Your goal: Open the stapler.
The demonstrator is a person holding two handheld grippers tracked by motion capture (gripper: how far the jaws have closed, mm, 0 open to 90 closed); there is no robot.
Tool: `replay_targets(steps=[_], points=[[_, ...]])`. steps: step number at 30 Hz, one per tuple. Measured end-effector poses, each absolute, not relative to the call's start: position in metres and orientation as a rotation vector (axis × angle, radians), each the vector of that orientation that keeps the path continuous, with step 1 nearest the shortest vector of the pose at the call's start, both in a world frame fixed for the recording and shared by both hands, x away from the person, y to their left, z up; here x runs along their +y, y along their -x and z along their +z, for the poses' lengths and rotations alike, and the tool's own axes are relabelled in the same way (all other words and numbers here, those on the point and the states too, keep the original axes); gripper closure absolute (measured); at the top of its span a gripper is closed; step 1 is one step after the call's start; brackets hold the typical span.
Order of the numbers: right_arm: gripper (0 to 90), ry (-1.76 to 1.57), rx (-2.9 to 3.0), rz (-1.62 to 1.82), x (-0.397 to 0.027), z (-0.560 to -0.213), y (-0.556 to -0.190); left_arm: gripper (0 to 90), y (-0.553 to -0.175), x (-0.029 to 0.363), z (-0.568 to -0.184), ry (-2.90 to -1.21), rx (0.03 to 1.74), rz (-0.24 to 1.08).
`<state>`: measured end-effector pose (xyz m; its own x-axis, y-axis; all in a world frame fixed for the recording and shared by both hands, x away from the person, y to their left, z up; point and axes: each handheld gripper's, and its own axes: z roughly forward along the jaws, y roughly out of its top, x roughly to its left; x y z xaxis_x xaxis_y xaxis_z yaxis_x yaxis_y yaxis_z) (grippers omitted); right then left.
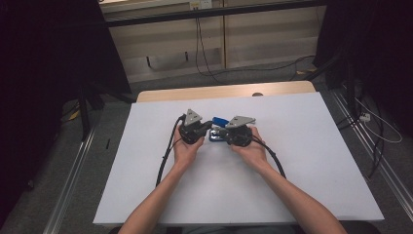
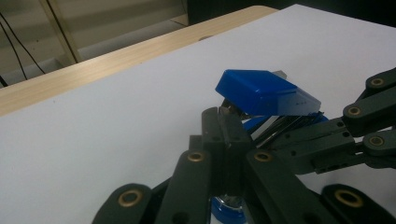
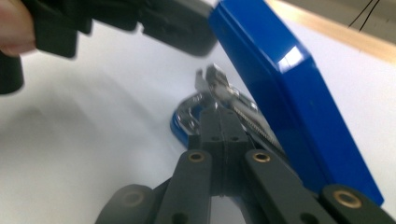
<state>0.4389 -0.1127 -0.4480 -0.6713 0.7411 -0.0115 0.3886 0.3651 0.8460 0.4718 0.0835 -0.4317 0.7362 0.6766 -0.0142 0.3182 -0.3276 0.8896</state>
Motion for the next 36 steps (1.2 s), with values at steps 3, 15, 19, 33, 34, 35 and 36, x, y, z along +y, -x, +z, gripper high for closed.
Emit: replay_targets(steps=[3, 15, 19, 33, 34, 35, 36], points=[[90.0, -0.984, 2.205, 1.253, -0.11, -0.446, -0.438, 90.0, -0.471, 0.083, -0.43, -1.924, 0.757, 0.441], [90.0, -1.002, 2.13, 1.254, -0.1, -0.448, -0.441, 90.0, -0.471, 0.083, -0.429, -1.919, 0.757, 0.439], [90.0, -0.981, 2.111, 1.229, -0.097, -0.449, -0.44, 90.0, -0.472, 0.083, -0.427, -1.917, 0.757, 0.423], [90.0, -0.999, 2.037, 1.219, -0.095, -0.449, -0.441, 90.0, -0.473, 0.082, -0.427, -1.929, 0.751, 0.418], [90.0, -0.999, 2.037, 1.219, -0.095, -0.449, -0.441, 90.0, -0.473, 0.082, -0.427, -1.929, 0.751, 0.418], [90.0, -1.002, 2.037, 1.218, -0.095, -0.449, -0.441, 90.0, -0.474, 0.081, -0.43, -1.946, 0.751, 0.415], [90.0, -1.002, 2.037, 1.218, -0.095, -0.449, -0.441, 90.0, -0.474, 0.081, -0.43, -1.946, 0.751, 0.415]])
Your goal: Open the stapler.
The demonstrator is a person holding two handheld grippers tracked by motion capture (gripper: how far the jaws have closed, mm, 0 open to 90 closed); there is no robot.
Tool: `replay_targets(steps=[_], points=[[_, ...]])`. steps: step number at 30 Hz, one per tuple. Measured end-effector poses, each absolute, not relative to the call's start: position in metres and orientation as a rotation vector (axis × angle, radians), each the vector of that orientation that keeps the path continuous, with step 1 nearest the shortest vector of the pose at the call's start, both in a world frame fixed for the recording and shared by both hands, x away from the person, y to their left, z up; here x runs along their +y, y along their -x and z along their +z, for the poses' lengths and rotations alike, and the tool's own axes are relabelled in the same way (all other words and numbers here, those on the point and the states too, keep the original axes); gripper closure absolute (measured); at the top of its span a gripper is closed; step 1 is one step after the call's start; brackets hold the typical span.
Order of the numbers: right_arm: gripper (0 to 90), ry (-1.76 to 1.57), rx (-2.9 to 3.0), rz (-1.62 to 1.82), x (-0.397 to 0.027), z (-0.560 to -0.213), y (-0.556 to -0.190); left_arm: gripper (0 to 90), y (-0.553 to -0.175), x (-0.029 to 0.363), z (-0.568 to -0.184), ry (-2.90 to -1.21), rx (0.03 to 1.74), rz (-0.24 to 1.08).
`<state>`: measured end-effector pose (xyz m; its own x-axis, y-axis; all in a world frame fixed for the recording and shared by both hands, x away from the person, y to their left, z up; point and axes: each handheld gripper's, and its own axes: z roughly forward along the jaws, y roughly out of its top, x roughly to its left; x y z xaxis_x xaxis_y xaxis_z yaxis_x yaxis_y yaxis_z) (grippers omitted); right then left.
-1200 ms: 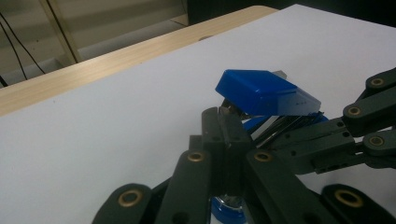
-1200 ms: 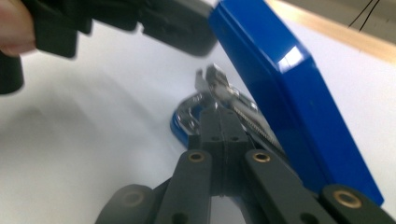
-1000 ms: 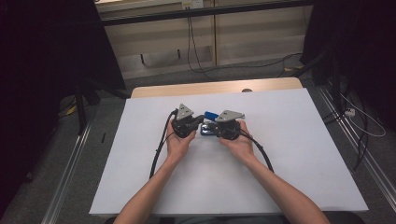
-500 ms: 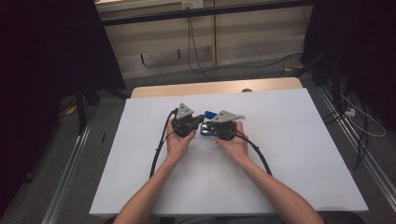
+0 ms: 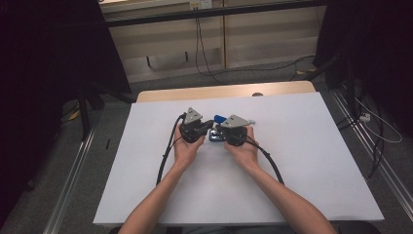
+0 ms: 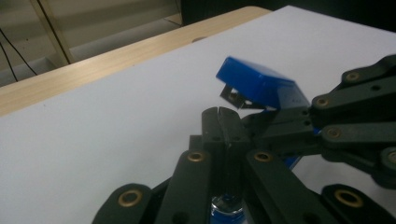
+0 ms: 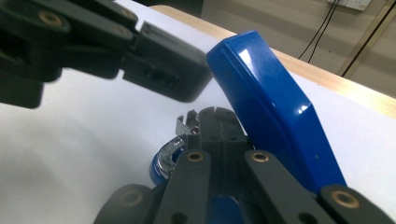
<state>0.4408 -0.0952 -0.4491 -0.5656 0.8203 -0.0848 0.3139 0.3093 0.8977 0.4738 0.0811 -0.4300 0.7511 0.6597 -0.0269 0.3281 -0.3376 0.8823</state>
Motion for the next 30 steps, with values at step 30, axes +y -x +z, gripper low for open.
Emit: replay_targets(steps=[30], points=[[90.0, -1.025, 2.051, 1.236, -0.098, -0.45, -0.441, 90.0, -0.477, 0.073, -0.447, -2.001, 0.739, 0.429]])
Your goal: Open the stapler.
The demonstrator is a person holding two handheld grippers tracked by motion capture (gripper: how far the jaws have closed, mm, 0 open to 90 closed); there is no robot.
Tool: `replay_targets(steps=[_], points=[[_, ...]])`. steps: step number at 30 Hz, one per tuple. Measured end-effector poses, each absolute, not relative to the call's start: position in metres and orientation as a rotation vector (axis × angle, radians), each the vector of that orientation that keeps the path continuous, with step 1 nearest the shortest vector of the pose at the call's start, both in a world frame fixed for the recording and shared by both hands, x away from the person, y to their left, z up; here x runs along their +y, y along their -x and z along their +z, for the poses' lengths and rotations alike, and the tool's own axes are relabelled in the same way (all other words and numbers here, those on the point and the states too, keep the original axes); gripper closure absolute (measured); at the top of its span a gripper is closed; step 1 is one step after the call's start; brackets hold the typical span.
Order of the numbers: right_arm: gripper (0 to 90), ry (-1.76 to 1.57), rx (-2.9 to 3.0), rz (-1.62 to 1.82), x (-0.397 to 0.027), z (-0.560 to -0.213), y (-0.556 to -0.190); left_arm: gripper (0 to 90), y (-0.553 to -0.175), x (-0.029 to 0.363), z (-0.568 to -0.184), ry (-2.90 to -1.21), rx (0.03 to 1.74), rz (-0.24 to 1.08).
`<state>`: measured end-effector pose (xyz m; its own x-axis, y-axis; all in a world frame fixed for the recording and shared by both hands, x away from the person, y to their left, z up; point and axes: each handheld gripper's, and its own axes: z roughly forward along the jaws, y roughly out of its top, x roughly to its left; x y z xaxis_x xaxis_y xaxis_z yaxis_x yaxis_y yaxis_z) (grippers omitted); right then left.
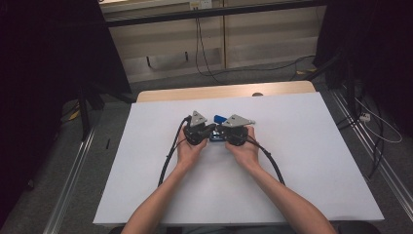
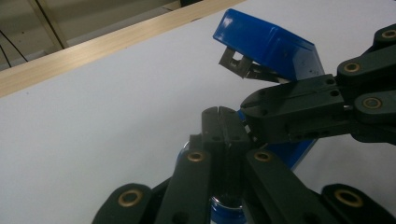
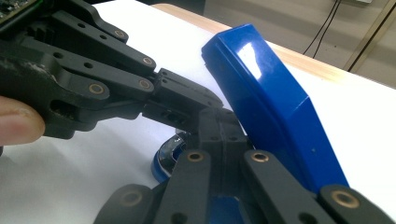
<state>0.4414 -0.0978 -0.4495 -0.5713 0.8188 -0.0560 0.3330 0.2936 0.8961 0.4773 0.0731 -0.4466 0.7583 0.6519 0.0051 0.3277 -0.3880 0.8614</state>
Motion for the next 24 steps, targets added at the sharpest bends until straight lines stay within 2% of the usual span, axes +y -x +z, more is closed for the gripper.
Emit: replay_targets(steps=[24], points=[[90.0, -1.05, 2.019, 1.253, -0.0973, -0.4502, -0.4417, 90.0, -0.4779, 0.0729, -0.4508, -2.013, 0.751, 0.421]])
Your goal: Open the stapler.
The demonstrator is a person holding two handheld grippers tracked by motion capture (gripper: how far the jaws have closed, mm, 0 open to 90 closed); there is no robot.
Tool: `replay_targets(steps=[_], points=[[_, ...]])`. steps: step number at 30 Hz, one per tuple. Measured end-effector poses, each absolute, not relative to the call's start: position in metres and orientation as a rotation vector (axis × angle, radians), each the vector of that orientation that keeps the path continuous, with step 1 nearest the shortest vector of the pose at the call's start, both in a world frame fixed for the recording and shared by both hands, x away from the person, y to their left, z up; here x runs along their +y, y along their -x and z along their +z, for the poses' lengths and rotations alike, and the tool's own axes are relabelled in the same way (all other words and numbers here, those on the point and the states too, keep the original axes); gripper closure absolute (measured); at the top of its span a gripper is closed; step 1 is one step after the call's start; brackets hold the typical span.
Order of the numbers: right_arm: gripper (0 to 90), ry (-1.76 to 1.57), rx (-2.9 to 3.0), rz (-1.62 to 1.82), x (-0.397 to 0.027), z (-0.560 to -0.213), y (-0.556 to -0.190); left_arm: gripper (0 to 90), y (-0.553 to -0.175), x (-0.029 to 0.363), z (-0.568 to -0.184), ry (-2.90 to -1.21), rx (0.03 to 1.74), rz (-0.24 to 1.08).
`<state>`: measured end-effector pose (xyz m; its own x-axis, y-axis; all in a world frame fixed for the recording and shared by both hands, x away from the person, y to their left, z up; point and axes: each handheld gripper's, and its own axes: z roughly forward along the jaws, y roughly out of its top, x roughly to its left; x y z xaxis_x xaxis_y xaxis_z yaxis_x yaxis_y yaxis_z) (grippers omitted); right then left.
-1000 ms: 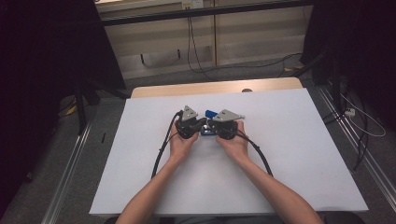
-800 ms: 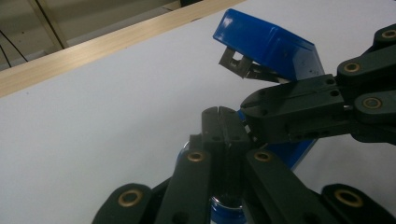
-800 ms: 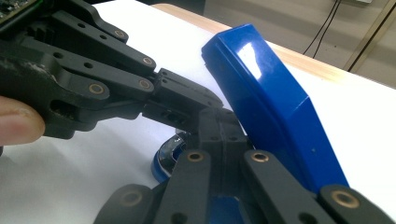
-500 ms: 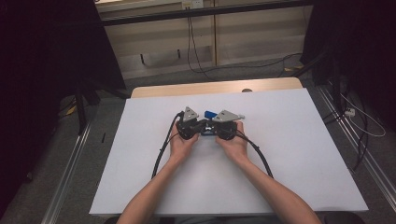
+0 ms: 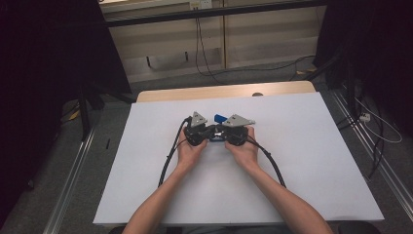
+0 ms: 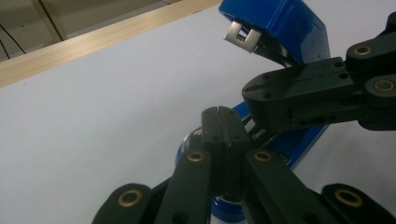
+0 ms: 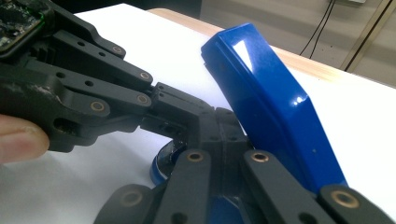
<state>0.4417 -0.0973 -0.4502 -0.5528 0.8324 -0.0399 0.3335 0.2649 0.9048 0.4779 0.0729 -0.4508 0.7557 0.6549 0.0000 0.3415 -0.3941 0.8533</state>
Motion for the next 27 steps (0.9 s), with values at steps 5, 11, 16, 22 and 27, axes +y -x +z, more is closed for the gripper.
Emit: replay_targets(steps=[5, 11, 16, 22, 27], points=[[90.0, -1.071, 2.002, 1.274, -0.099, -0.4489, -0.4425, 90.0, -0.4787, 0.0741, -0.4515, -2.002, 0.749, 0.416], [90.0, -1.07, 1.994, 1.276, -0.1005, -0.4474, -0.4425, 90.0, -0.4787, 0.0742, -0.4516, -2.003, 0.746, 0.421], [90.0, -1.073, 1.985, 1.276, -0.1029, -0.4449, -0.4421, 90.0, -0.4781, 0.0734, -0.4517, -2.002, 0.748, 0.417], [90.0, -1.075, 1.974, 1.273, -0.1023, -0.4451, -0.4417, 90.0, -0.4782, 0.0734, -0.4515, -2.005, 0.747, 0.42], [90.0, -1.078, 1.965, 1.265, -0.1058, -0.4416, -0.4411, 90.0, -0.479, 0.0743, -0.4515, -2.004, 0.746, 0.419]])
